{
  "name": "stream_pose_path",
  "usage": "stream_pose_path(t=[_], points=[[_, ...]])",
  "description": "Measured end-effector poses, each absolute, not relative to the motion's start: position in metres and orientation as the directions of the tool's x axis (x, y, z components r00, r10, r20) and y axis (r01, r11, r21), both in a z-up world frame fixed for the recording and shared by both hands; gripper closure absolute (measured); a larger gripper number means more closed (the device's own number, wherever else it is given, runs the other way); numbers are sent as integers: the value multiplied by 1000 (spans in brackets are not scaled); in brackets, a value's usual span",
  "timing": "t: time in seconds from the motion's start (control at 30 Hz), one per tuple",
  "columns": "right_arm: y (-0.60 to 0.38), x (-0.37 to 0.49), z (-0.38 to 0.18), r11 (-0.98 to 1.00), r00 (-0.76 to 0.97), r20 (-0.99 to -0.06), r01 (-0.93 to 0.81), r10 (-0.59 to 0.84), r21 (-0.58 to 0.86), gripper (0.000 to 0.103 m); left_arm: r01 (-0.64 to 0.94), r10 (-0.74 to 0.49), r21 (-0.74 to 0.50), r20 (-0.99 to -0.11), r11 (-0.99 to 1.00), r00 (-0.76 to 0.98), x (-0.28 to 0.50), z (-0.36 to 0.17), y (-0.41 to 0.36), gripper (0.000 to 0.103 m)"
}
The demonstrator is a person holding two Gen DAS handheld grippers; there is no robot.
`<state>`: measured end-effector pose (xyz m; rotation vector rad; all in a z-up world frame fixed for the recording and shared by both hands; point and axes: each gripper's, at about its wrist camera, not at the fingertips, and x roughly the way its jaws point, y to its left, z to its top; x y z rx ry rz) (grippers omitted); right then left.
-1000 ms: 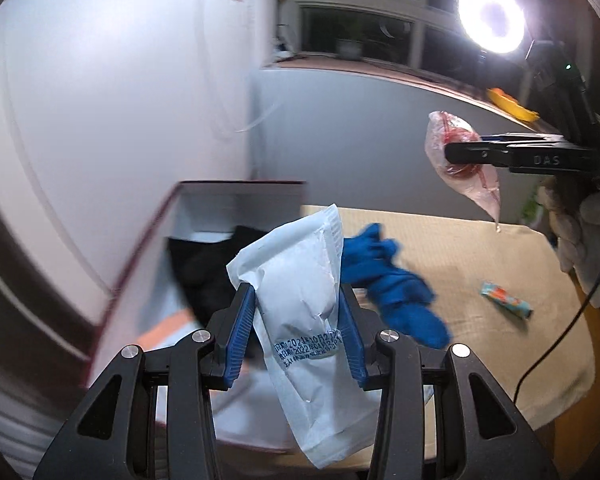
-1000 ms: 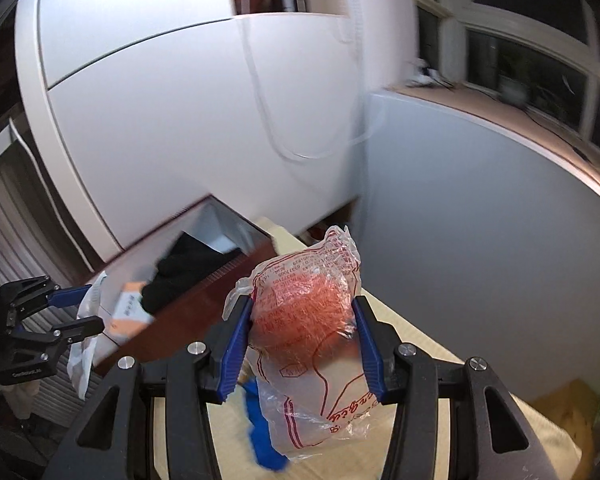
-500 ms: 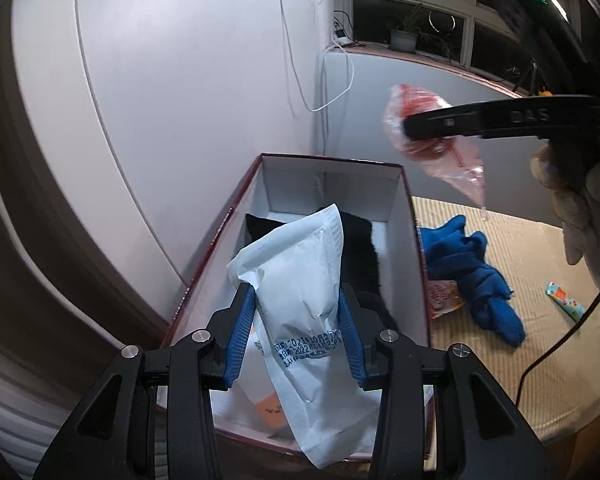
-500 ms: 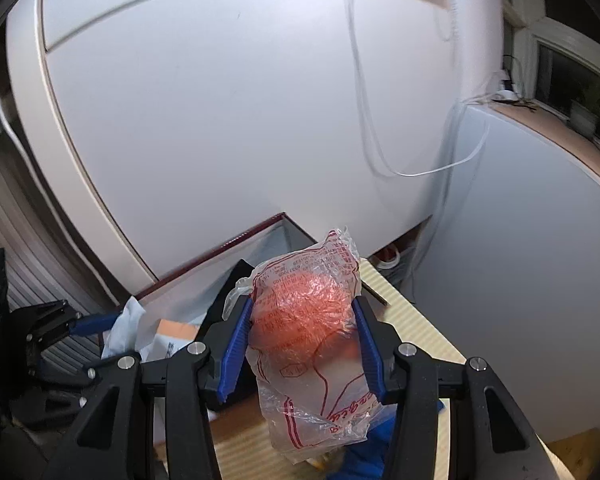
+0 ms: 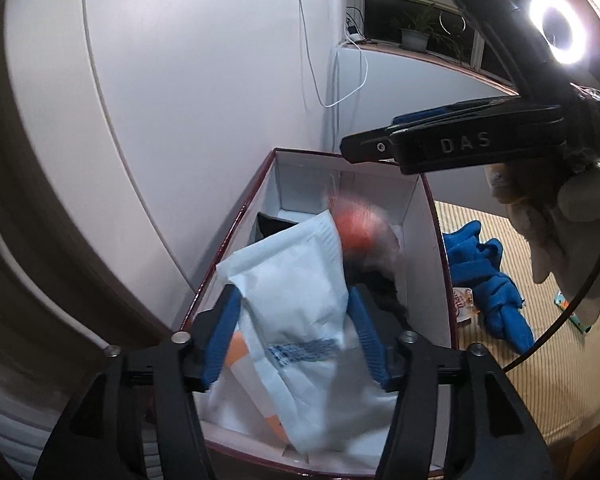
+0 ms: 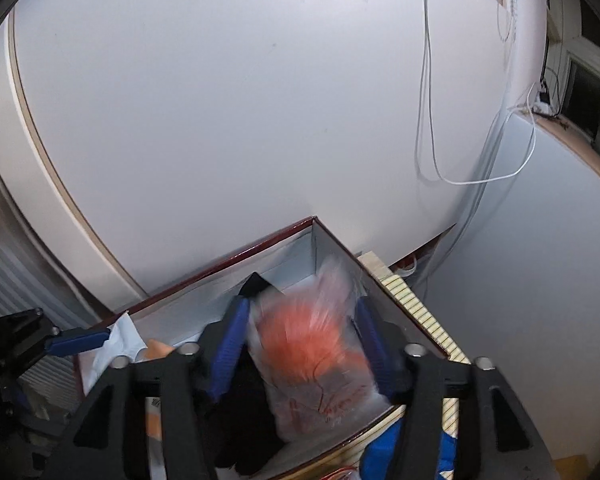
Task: Organize soft objects
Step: 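Carry the white packet and bagged ball into the box and open both grippers, then move both grippers back to the blue towel and close the left gripper on it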
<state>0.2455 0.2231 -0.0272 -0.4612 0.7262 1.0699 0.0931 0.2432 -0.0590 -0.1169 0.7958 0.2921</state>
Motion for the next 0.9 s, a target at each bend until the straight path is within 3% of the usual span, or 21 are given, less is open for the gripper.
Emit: stream_pose_path(t=[0.03, 0.07, 0.9], points=[[222, 245, -26, 426, 300, -721, -905, 624, -7, 26, -304, 215, 6, -719, 953, 661, 94, -59, 243, 41], [224, 243, -24, 428, 308, -714, -904, 628, -13, 24, -306, 215, 4, -720, 952, 660, 94, -59, 243, 38], [90, 201, 16, 524, 404, -646, -852, 647, -8, 23, -263, 162, -61, -648, 963, 744, 53, -27, 183, 37]])
